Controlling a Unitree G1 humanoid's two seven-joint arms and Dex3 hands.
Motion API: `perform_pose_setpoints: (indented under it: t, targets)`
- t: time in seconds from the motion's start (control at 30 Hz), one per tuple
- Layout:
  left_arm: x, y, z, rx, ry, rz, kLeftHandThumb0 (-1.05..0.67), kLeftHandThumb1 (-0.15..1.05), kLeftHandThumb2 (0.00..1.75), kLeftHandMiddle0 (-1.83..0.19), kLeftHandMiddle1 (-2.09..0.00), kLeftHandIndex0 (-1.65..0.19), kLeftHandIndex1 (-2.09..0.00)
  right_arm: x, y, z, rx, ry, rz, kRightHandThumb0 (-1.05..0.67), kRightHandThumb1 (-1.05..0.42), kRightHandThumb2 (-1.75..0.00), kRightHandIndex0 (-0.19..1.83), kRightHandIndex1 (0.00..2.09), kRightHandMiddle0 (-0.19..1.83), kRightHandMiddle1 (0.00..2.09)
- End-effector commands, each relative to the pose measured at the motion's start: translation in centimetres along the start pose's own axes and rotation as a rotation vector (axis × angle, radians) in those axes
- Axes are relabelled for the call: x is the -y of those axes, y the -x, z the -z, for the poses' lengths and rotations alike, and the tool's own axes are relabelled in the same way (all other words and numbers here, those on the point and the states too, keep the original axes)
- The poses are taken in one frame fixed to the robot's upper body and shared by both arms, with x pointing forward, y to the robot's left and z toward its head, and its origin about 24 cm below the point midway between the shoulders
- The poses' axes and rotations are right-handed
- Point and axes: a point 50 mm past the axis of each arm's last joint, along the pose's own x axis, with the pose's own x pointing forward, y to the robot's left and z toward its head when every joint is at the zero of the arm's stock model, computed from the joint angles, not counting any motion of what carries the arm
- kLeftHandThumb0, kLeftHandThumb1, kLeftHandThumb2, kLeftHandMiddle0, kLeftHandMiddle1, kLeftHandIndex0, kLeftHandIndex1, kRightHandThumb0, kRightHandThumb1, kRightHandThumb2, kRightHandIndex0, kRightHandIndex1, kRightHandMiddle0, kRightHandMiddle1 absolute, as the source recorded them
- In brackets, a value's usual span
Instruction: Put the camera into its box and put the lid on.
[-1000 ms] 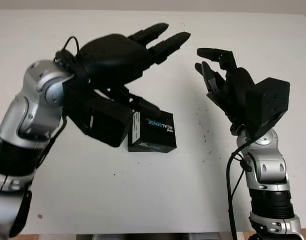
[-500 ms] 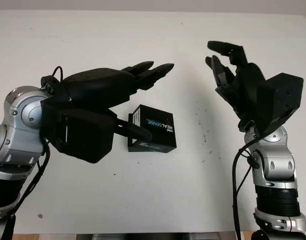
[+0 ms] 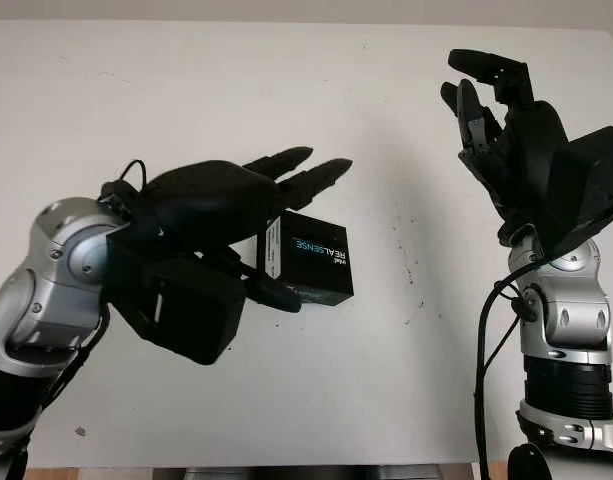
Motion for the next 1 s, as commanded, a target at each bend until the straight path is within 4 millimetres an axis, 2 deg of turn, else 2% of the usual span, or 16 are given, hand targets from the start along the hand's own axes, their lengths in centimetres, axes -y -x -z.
perform_pose_setpoints:
  t: [0.0, 0.27, 0.47, 0.8, 0.97]
  targets:
    - [0.6, -0.1, -0.6, 0.015, -0.016, -0.011, -1.05, 1.05, 0.28, 0.19, 0.0, 0.19, 0.0, 0.4, 0.1, -0.3, 0.013, 0.002, 0.009, -0.61, -1.05, -0.53, 0.13, 0.33, -0.19, 1.05]
    - [2.4, -1.0, -0.9, 0.006, -0.099, -0.049, -1.05, 1.05, 0.32, 0.19, 0.0, 0.19, 0.0, 0.2, 0.2, -0.3, 0.01, -0.001, 0.01, -0.61, -1.05, -0.54, 0.13, 0.33, -0.19, 1.03]
    - [3.0, -1.5, -1.2, 0.001, -0.148, -0.064, -1.05, 1.05, 0.19, 0.19, 0.0, 0.19, 0.0, 0.1, 0.3, -0.2, 0.007, -0.012, 0.014, -0.61, -1.05, -0.54, 0.13, 0.32, -0.18, 1.02]
    - [3.1, -2.0, -1.1, -0.021, -0.238, -0.102, -1.05, 1.02, 0.06, 0.02, -0.1, 0.1, -0.05, -0.1, 0.5, -0.1, 0.009, -0.003, 0.012, -0.62, -1.05, -0.55, 0.13, 0.33, -0.19, 1.03]
    - [3.0, -2.0, -1.2, -0.019, -0.257, -0.122, -0.98, 1.04, 0.06, -0.16, -0.17, -0.03, -0.12, -0.1, 0.5, 0.0, 0.01, 0.007, 0.014, -0.62, -1.05, -0.55, 0.14, 0.33, -0.19, 1.07]
